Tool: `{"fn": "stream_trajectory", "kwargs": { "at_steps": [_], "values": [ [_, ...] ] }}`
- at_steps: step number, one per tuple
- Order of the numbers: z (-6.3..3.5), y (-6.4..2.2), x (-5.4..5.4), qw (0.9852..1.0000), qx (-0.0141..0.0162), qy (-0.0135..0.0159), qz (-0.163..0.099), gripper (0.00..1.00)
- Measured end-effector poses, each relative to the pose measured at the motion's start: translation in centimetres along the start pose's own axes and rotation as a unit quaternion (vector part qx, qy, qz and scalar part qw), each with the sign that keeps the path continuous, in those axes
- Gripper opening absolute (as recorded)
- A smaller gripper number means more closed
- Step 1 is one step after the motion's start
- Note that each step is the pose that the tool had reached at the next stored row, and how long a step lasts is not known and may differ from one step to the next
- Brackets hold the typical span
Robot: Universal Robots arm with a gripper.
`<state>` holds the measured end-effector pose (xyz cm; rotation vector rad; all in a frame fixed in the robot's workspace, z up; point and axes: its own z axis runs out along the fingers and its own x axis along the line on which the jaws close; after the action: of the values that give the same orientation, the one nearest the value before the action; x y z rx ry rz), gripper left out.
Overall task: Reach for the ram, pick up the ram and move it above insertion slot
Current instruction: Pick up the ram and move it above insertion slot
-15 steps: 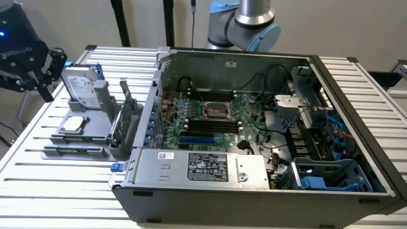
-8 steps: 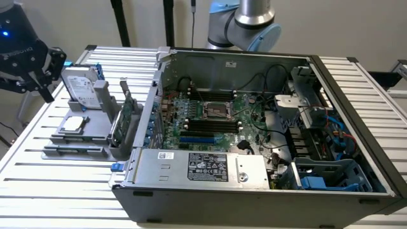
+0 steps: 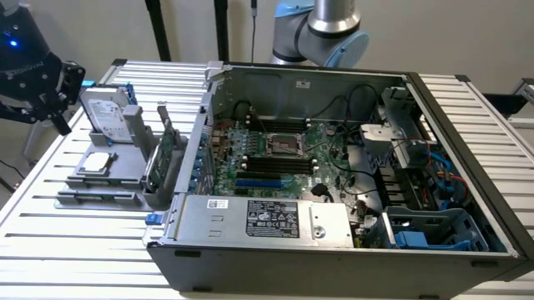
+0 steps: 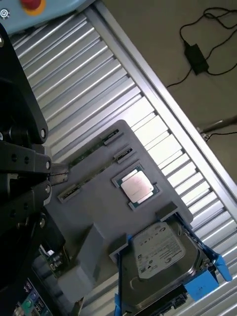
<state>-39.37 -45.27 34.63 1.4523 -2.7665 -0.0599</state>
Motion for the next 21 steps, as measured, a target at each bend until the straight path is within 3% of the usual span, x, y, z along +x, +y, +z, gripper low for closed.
{"fn": "stream_trajectory", "kwargs": {
  "at_steps": [6,11,16,21],
  "values": [
    [0.06,0.0,0.0,0.9985,-0.0002,0.0023,-0.055,0.11],
    [0.13,-0.01,0.0,0.995,-0.0002,0.0041,-0.1,0.11],
    [0.26,-0.01,0.0,0.9894,0.0003,0.0057,-0.145,0.11],
    [0.43,-0.02,0.0,0.9817,0.002,0.0066,-0.19,0.11]
  ]
}}
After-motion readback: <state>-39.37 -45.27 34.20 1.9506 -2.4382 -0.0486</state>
